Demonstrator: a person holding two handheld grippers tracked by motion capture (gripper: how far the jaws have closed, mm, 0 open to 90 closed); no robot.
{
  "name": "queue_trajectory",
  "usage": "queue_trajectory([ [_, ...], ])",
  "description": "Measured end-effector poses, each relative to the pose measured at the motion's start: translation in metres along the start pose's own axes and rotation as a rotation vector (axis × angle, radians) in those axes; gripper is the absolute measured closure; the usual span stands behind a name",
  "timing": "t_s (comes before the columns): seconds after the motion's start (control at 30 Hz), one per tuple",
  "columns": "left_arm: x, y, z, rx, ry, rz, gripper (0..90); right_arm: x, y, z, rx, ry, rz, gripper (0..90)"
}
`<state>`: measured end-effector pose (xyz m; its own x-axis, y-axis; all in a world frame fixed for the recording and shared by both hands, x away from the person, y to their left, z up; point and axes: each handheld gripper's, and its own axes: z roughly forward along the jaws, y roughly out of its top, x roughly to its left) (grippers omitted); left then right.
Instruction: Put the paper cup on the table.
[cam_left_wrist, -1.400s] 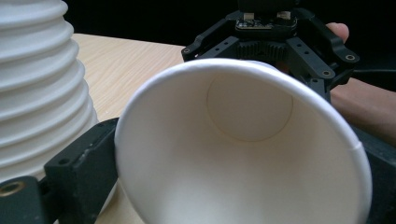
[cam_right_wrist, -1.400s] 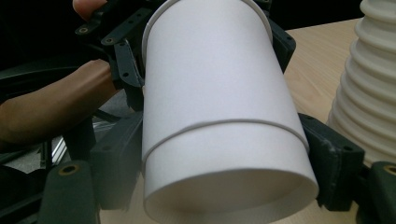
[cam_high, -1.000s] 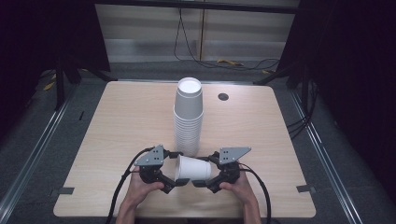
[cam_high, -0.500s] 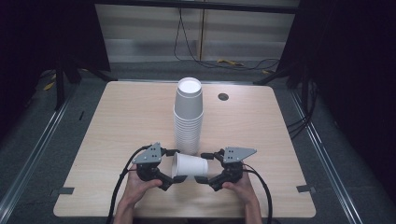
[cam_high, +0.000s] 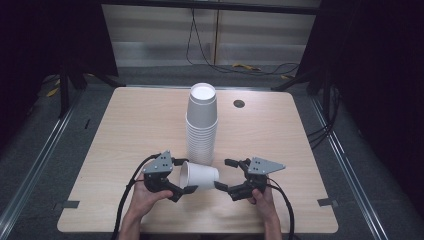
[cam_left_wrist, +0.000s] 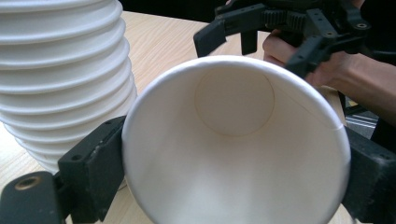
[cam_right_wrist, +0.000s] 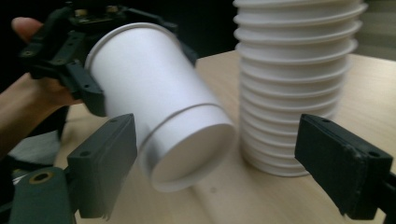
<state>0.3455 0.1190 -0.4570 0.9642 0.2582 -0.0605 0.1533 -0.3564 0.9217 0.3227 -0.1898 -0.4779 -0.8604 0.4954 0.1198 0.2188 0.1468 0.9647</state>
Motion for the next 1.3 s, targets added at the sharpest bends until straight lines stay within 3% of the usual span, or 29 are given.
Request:
queue_trajectory([
  [0.27, 0.000, -0.001, -0.006, 0.029, 0.029, 0.012, 10.0, 0.000, -0.004, -0.013, -0.091, -0.180, 0.007, 12.9],
  [0.43, 0.002, -0.001, -0.010, 0.032, 0.040, 0.006, 10.0, 0.000, -0.004, -0.014, -0.104, -0.282, -0.011, 13.0],
  [0.53, 0.003, -0.001, -0.014, 0.046, 0.058, 0.003, 9.9, -0.001, -0.005, -0.014, -0.104, -0.369, -0.020, 13.1],
  [0.6, 0.004, -0.001, -0.017, 0.057, 0.068, -0.001, 9.9, -0.002, -0.006, -0.013, -0.091, -0.398, -0.019, 13.1],
  [0.7, 0.005, -0.002, -0.022, 0.064, 0.079, -0.006, 9.9, -0.002, -0.010, -0.015, -0.126, -0.433, -0.025, 13.2],
  [0.8, 0.008, -0.004, -0.031, 0.075, 0.104, -0.019, 9.8, -0.004, -0.015, -0.018, -0.159, -0.490, 0.004, 13.3],
  [0.83, 0.008, -0.004, -0.031, 0.075, 0.104, -0.019, 9.8, -0.004, -0.015, -0.018, -0.159, -0.490, 0.004, 13.3],
  [0.87, 0.009, -0.004, -0.032, 0.066, 0.109, -0.026, 9.8, -0.005, -0.017, -0.019, -0.152, -0.538, 0.009, 13.6],
  [1.03, 0.012, -0.005, -0.037, 0.065, 0.127, -0.041, 9.8, -0.012, -0.022, -0.025, -0.190, -0.610, 0.043, 13.2],
  [1.3, 0.021, -0.007, -0.043, 0.086, 0.174, -0.072, 9.7, -0.014, -0.028, -0.025, -0.168, -0.686, 0.012, 13.7],
])
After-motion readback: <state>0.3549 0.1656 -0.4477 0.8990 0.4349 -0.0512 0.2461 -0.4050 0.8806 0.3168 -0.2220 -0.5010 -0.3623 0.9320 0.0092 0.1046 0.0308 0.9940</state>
